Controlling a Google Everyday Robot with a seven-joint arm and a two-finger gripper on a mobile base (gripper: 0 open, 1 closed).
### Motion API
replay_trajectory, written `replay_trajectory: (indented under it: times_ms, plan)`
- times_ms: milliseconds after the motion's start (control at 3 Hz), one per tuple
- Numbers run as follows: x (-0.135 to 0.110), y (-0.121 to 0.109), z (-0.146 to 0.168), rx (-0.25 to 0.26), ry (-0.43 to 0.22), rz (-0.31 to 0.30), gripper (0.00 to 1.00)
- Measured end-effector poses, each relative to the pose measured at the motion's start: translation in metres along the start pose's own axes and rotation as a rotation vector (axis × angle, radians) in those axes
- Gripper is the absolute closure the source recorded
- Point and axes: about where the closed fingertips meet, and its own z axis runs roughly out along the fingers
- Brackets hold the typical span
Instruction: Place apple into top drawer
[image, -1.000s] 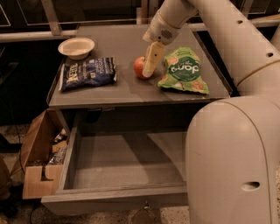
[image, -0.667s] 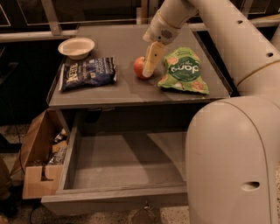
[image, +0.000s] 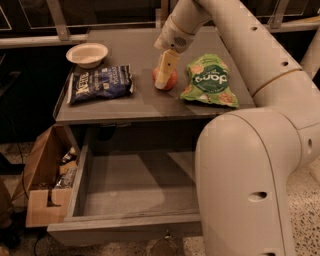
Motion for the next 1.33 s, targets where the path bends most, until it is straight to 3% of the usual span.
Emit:
replay_trajectory:
  times_ms: [333,1333]
  plan:
    - [0.001,-0.005,0.009,-0.011,0.003,-0.006,0.0]
    - [0.034,-0.015,0.019,-0.017,0.014,0.063,0.0]
